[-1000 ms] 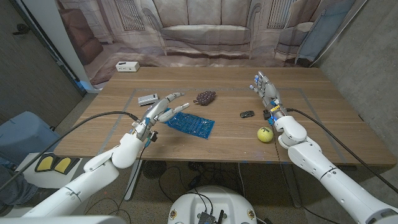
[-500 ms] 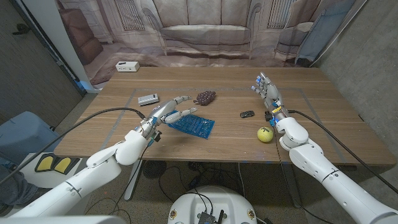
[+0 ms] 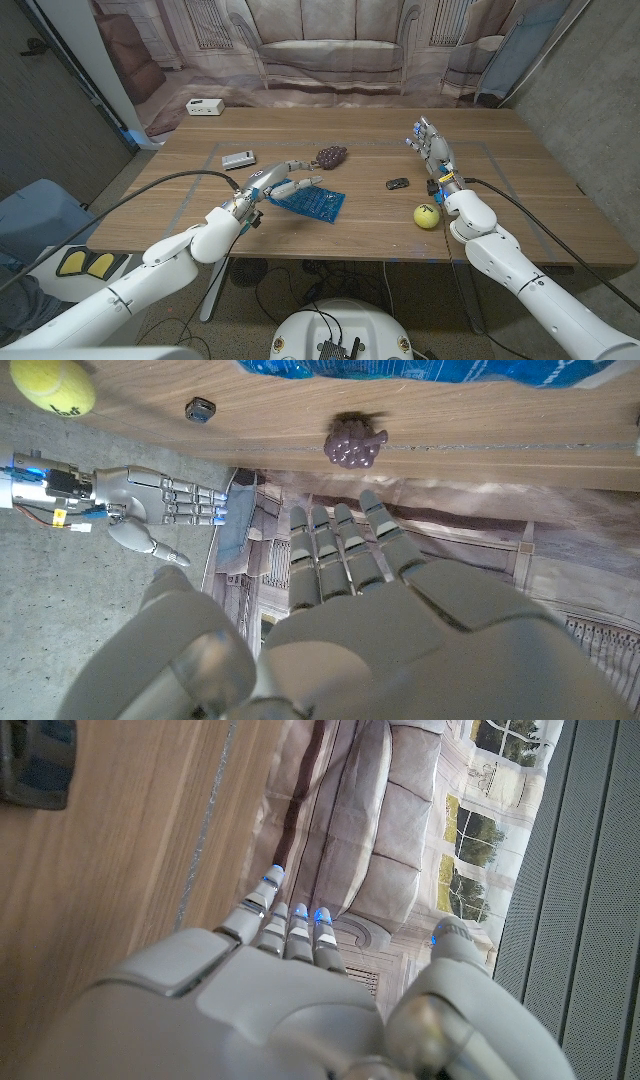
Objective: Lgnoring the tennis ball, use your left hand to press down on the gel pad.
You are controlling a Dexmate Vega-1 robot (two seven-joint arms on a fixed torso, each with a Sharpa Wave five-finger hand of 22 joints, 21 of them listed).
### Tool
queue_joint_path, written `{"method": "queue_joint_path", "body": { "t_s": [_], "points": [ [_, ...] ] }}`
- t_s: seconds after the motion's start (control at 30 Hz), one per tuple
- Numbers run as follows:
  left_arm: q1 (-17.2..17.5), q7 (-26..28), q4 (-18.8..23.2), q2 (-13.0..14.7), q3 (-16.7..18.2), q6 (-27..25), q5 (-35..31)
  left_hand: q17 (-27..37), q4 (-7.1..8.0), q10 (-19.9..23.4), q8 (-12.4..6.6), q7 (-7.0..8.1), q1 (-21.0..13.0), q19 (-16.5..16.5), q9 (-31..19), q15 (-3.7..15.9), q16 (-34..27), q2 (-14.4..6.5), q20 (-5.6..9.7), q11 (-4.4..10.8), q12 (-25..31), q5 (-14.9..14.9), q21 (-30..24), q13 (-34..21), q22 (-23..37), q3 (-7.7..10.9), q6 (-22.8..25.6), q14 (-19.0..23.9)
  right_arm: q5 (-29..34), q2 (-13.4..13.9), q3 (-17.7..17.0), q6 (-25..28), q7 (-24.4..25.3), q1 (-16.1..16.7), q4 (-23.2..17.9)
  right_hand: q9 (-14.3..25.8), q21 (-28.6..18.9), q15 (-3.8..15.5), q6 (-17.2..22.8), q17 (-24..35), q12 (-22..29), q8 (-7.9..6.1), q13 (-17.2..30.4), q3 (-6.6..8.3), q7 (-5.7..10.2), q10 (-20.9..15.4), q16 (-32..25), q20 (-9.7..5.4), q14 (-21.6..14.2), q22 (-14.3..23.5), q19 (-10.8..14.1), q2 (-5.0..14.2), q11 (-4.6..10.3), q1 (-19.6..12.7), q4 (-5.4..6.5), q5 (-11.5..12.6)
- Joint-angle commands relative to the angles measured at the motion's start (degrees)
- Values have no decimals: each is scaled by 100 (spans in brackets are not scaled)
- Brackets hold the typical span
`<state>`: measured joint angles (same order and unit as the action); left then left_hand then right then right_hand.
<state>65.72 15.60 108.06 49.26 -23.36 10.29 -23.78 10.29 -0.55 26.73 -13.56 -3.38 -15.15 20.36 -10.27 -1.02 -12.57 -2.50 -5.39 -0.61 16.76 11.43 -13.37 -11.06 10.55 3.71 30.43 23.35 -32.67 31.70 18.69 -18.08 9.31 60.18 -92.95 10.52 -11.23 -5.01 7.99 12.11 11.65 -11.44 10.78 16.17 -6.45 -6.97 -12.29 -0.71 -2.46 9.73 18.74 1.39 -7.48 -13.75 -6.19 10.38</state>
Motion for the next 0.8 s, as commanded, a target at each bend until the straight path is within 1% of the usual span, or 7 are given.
{"method": "queue_joint_path", "body": {
  "t_s": [0.03, 0.3, 0.53, 0.57, 0.63, 0.73, 0.8],
  "points": [
    [-190, -328, 150, 161, -212, -298, -75, 7, -19, 48, 11, -16, 31, 81, -17, 11, -7, 7, 29, 8, 11, -6, -22, -25, 17, -26, 23, 69, -1, 19, -55, -6, 84, 96, -92, 22, -5, 12, 41, 19, -7, 13, 19, 0, 12, -28, -5, -36, -12, 9, 10, 34, 7, -8, -38, 5],
    [-296, -462, 191, 245, -335, -361, -162, 6, -21, 68, 50, 11, 38, 104, -18, 5, 15, 9, 36, -36, -7, -7, -17, -25, 13, -34, -12, 70, 38, 65, -89, 10, 141, 165, -186, 22, 1, 17, 46, 21, -8, 13, 20, -7, 31, -32, -4, -23, -14, 9, 2, 34, 13, -3, -40, 3],
    [-296, -553, 231, 323, -414, -475, -238, 6, -22, 16, 96, -15, 46, 73, -19, 1, 52, 10, 49, -22, -55, -8, 12, -25, 8, -42, -67, 29, 45, 92, -113, 53, 185, 211, -265, 22, 3, 16, 53, 23, -9, 12, 20, -13, 25, -33, -5, -10, -17, 9, -2, 36, 17, 1, -41, 2],
    [-285, -560, 235, 338, -413, -480, -226, 6, -22, 8, 102, -15, 48, 63, -20, -1, 58, 11, 77, 3, -65, -8, 20, -25, 6, -44, -71, 27, 51, 94, -114, 54, 189, 213, -268, 22, 4, 17, 51, 23, -9, 13, 20, -14, 26, -33, -4, -8, -15, 9, -4, 36, 17, 2, -41, 1],
    [-270, -574, 245, 371, -413, -501, -221, 5, -22, -3, 115, -30, 51, 58, -20, -4, 68, 12, 94, -24, -79, -8, 28, -25, 4, -47, -82, 18, 49, 90, -119, 53, 192, 213, -268, 22, 4, 10, 52, 23, -10, 13, 20, -17, 29, -35, -4, -11, -17, 9, -3, 35, 15, 4, -41, 1],
    [-273, -647, 264, 421, -427, -534, -211, 5, -23, -14, 127, -47, 54, 55, -21, -4, 90, 13, 99, -1, -96, -8, 37, -25, 1, -51, -92, -19, 54, 89, -114, 55, 180, 198, -252, 22, 5, 6, 54, 24, -10, 13, 20, -20, 28, -36, -5, -6, -19, 9, -5, 35, 17, 7, -42, 0],
    [-308, -724, 240, 440, -456, -519, -181, 5, -22, -9, 133, -50, 59, 48, -21, -3, 96, 12, 103, -61, -103, -8, 45, -26, -1, -54, -90, -20, 40, 79, -111, 54, 162, 179, -235, 22, 5, 7, 55, 24, -10, 14, 20, -22, 31, -36, -4, -7, -18, 9, -4, 35, 12, 8, -41, 0]
  ]
}}
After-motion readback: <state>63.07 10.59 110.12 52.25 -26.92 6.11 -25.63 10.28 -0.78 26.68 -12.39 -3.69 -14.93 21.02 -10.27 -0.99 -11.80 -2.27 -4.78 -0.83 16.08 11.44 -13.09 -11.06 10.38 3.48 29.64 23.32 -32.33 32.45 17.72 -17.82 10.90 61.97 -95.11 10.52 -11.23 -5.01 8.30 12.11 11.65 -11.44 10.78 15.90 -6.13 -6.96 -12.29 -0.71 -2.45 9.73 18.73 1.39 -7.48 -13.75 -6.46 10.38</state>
